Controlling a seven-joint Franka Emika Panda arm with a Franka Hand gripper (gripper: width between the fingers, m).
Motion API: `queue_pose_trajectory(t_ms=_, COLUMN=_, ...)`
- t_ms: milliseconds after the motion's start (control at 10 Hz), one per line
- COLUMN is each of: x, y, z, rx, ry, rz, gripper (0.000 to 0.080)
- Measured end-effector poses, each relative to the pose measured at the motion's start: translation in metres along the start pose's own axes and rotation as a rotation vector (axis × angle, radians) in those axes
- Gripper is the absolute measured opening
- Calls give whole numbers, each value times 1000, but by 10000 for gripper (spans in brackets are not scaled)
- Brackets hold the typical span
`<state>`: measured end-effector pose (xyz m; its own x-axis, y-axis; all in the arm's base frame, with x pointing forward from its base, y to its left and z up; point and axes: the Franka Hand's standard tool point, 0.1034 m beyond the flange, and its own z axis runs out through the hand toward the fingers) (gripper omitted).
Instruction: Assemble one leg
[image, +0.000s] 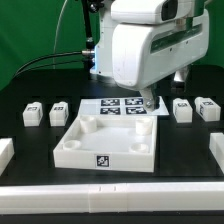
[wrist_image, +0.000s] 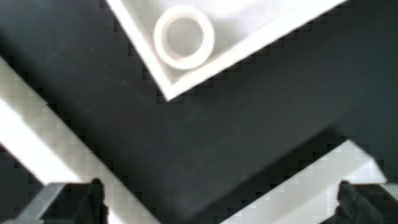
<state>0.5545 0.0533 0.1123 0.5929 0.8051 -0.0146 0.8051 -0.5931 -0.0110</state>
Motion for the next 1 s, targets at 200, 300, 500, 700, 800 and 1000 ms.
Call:
queue_pose_trajectory(t_ms=200, x=-21, y=-12, z=3, rx=-4, ry=-2, rz=-122, gripper=650)
queue_pose_trajectory(t_ms=300, x=-32, y=-17, z=7, rx=-5, ry=-1, rz=-212, gripper=650)
queue_pose_trajectory(t_ms=500, x=-37, y=-21, z=10, rx=5, ry=-8, rz=-253, gripper=650)
queue_pose_trajectory(t_ms=700, x=-38, y=-21, z=11, rx=6, ry=-8, rz=-252, gripper=650)
queue_pose_trajectory(t_ms=800, x=-38, y=-21, z=11, rx=6, ry=-8, rz=-252, gripper=650)
queue_pose_trajectory(t_ms=1000, x=-43, y=-24, z=13, rx=7, ry=-8, rz=-350, gripper=650)
